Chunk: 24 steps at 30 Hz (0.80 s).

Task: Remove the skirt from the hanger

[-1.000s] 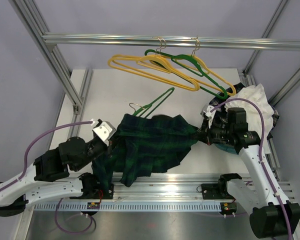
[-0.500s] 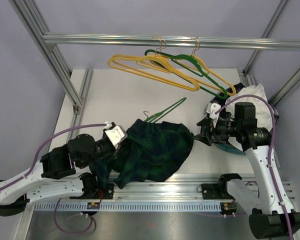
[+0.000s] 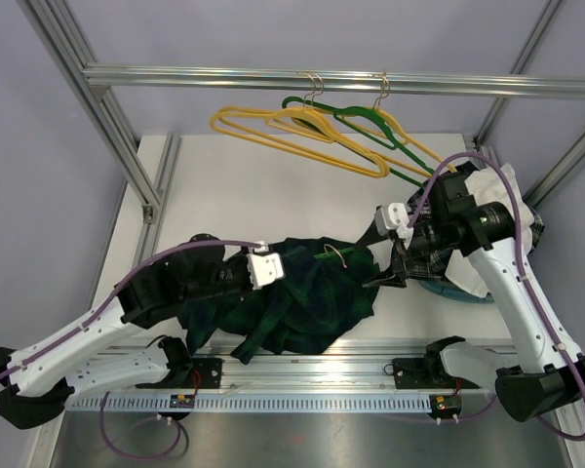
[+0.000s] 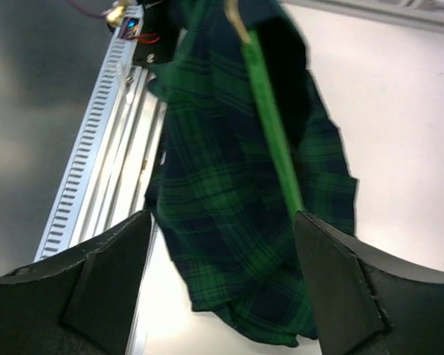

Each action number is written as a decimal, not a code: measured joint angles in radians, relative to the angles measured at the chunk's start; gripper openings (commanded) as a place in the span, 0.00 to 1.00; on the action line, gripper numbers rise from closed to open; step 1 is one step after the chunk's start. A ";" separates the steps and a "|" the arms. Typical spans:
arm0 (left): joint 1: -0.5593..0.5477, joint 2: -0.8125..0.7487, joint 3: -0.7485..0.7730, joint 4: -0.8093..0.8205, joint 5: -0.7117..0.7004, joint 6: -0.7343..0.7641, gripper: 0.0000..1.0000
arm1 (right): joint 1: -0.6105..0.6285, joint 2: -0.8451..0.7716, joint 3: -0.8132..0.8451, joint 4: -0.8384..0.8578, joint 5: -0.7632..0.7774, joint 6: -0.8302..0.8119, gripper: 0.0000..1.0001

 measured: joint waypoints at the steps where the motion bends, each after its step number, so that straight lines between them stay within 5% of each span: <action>1: 0.018 0.012 0.004 0.002 0.025 0.010 0.00 | 0.026 0.004 -0.012 -0.007 0.014 -0.003 0.82; 12: 0.105 0.091 0.023 0.053 0.204 0.034 0.00 | 0.087 -0.001 -0.080 0.136 0.144 0.109 0.69; 17: 0.145 0.087 0.023 0.053 0.245 0.025 0.00 | 0.087 0.001 -0.017 0.068 0.143 0.058 0.65; 24: 0.187 0.064 -0.008 0.053 0.304 -0.003 0.00 | 0.087 -0.066 0.053 0.140 0.132 0.198 0.84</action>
